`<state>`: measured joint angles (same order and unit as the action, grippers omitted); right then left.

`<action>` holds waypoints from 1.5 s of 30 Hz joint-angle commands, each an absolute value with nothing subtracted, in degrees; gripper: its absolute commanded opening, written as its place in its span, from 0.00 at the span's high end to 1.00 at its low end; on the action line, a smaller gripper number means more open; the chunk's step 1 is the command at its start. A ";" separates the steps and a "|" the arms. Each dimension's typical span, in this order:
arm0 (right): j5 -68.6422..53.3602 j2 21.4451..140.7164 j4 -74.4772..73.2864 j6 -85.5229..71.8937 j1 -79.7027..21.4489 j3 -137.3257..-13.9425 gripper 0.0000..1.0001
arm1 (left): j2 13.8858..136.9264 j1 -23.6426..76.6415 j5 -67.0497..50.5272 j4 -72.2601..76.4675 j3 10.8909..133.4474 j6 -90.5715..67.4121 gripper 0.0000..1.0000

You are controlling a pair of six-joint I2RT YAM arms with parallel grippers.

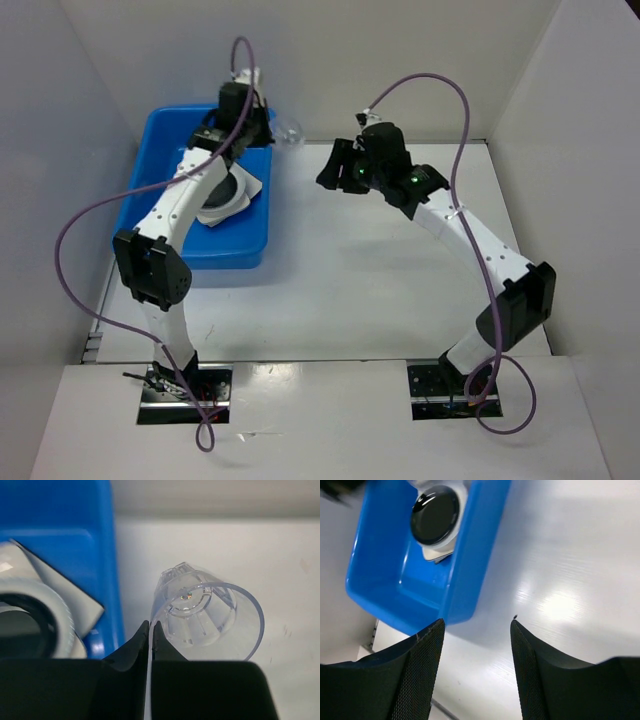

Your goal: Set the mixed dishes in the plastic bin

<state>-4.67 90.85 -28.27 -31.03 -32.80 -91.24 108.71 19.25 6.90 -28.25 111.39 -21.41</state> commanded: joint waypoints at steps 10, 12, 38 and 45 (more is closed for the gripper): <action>-2.20 80.34 -25.75 -31.55 -28.22 -79.29 0.39 | 109.42 -1.83 8.70 -28.21 115.66 -23.64 1.00; -2.20 80.33 -25.75 -31.55 -28.21 -78.66 0.39 | 110.73 -3.51 9.22 -28.21 114.09 -23.64 1.00; -4.04 77.52 -26.28 -34.89 -26.02 -70.84 0.39 | 111.63 -13.18 32.52 -26.54 97.84 -21.36 1.00; -6.06 80.24 -26.28 -33.22 -26.02 -71.36 0.39 | 105.65 -15.12 29.88 -29.00 90.71 -21.88 1.00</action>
